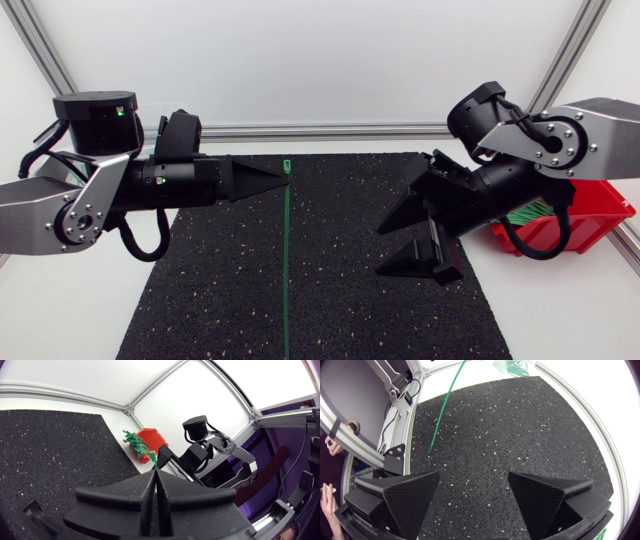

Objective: Take a green cable tie from the red box, thread the tail through the head to close it, then place it in the transparent bin on the left.

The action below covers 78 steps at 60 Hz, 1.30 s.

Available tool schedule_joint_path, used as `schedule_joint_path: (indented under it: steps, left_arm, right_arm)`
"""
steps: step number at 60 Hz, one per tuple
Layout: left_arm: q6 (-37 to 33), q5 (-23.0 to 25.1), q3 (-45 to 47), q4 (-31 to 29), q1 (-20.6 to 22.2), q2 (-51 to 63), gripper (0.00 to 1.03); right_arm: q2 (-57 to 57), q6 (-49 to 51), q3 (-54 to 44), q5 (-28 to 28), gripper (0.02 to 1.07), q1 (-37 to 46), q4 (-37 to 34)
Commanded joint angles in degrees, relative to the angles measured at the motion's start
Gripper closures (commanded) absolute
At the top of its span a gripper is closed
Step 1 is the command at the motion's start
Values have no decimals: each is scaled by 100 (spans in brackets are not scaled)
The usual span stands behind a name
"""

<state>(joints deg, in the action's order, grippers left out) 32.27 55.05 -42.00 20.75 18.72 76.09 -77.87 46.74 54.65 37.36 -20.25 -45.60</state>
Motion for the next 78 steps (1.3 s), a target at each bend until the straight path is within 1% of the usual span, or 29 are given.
schedule_joint_path:
  steps: [1,3,6,10,15,17,21,25,29,32,33,35,37,38,40,43,47,49,51,56,60,61,64,66,68,70,72,75,78]
  left_arm:
    - [-72,-12,-195,-63,-70,-60,100]
    - [-63,-29,-204,-80,-70,-68,100]
    - [-63,-55,-212,-133,-70,-112,100]
    - [-63,-135,-247,-212,-70,-148,100]
    - [-37,-161,-362,-476,-88,-165,100]
    - [-2,-161,-406,-555,-97,-174,100]
    - [121,-161,-441,-634,-97,-244,100]
    - [165,-152,-476,-783,-88,-306,100]
    - [288,-108,-555,-880,-79,-306,100]
    - [438,-20,-625,-950,-105,-297,100]
    - [491,-3,-643,-968,-114,-297,100]
    - [578,15,-669,-985,-114,-297,100]
    - [631,50,-678,-994,-114,-306,100]
    - [658,59,-687,-1012,-105,-315,100]
    - [658,76,-687,-1073,-105,-323,100]
    - [658,85,-704,-1144,-123,-332,100]
    - [658,120,-740,-1232,-211,-332,100]
    - [675,164,-784,-1319,-272,-323,100]
    - [684,208,-828,-1399,-308,-306,100]
    - [719,305,-951,-1662,-387,-244,100]
    - [877,454,-1021,-1733,-475,-183,100]
    - [930,489,-1030,-1733,-501,-174,100]
    - [1097,639,-1065,-1715,-580,-86,100]
    - [1185,692,-1082,-1706,-615,-33,100]
    - [1238,762,-1091,-1706,-659,28,100]
    - [1246,780,-1100,-1706,-668,63,100]
    - [1299,815,-1100,-1706,-677,90,100]
    - [1370,859,-1109,-1697,-686,125,100]
    - [1405,859,-1126,-1706,-694,134,100]
  right_arm:
    - [-9,705,-42,-159,7,-119,-150]
    - [-9,845,-60,-291,7,-155,-168]
    - [26,986,-104,-520,7,-199,-10]
    - [122,1100,-139,-537,7,-207,254]
    - [246,1382,-130,-564,7,-207,438]
    - [325,1338,-148,-660,7,-199,614]
    - [606,1056,-315,-871,7,-348,1229]
    - [676,1267,-447,-1100,7,-647,1300]
    - [588,1856,-535,-1311,7,-1016,992]
    - [307,2507,-438,-1442,7,-1262,201]
    - [237,2551,-438,-1513,7,-1315,113]
    - [175,2551,-517,-1697,7,-1420,227]
    - [158,2515,-623,-2014,7,-1561,474]
    - [166,2454,-667,-2084,7,-1658,597]
    - [237,2348,-719,-2102,7,-1745,799]
    - [421,2102,-904,-2181,7,-1789,1475]
    - [597,2155,-1009,-2462,7,-2035,1555]
    - [729,2164,-1115,-2559,7,-2027,1880]
    - [826,2243,-1264,-2629,7,-2018,2240]
    - [905,2841,-1554,-2937,7,-1948,3022]
    - [1142,3438,-1985,-2805,7,-1939,3936]
    - [1204,3588,-2090,-2717,7,-1939,4112]
    - [1502,4343,-2583,-2207,7,-1904,5035]
    - [1546,4484,-2758,-2067,7,-1921,5571]
    - [1555,4563,-2820,-2067,7,-1948,5721]
    - [1590,4897,-2917,-2040,7,-1939,5782]
    - [1634,5214,-3040,-2040,7,-1983,6002]
    - [1705,5319,-3171,-1935,7,-2097,6424]
    - [1687,5556,-3189,-1917,7,-2115,6538]
